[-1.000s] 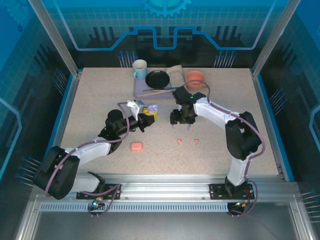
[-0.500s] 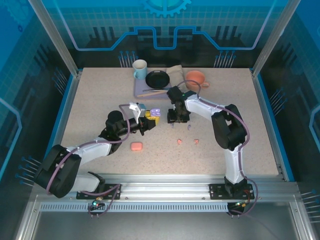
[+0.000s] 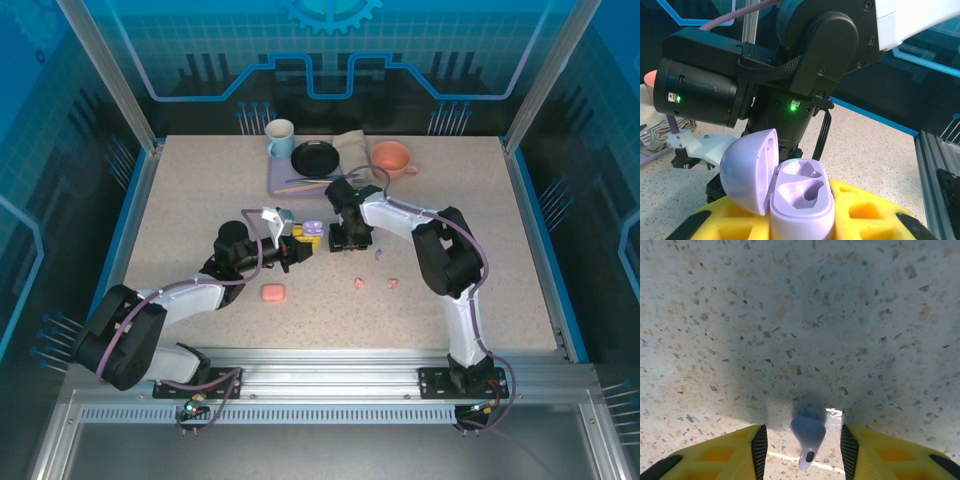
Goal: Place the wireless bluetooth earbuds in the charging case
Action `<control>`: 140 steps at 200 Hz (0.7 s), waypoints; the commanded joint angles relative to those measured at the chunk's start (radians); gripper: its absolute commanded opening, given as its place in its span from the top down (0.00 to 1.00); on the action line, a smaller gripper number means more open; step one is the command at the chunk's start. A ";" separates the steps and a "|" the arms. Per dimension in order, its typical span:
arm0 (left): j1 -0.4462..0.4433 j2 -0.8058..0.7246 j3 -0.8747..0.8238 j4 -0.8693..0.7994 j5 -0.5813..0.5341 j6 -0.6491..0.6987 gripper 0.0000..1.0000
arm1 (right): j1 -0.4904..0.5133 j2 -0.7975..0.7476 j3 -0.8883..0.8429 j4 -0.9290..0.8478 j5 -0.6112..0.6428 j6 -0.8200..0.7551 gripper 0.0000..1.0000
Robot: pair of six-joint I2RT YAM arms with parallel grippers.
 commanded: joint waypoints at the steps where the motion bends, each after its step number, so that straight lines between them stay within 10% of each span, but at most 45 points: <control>1: 0.002 0.002 0.036 0.018 0.035 0.024 1.00 | 0.011 0.019 0.027 -0.028 0.002 -0.009 0.56; 140: 0.002 0.025 0.051 0.013 0.052 0.004 1.00 | 0.057 0.087 0.115 -0.105 0.107 0.000 0.66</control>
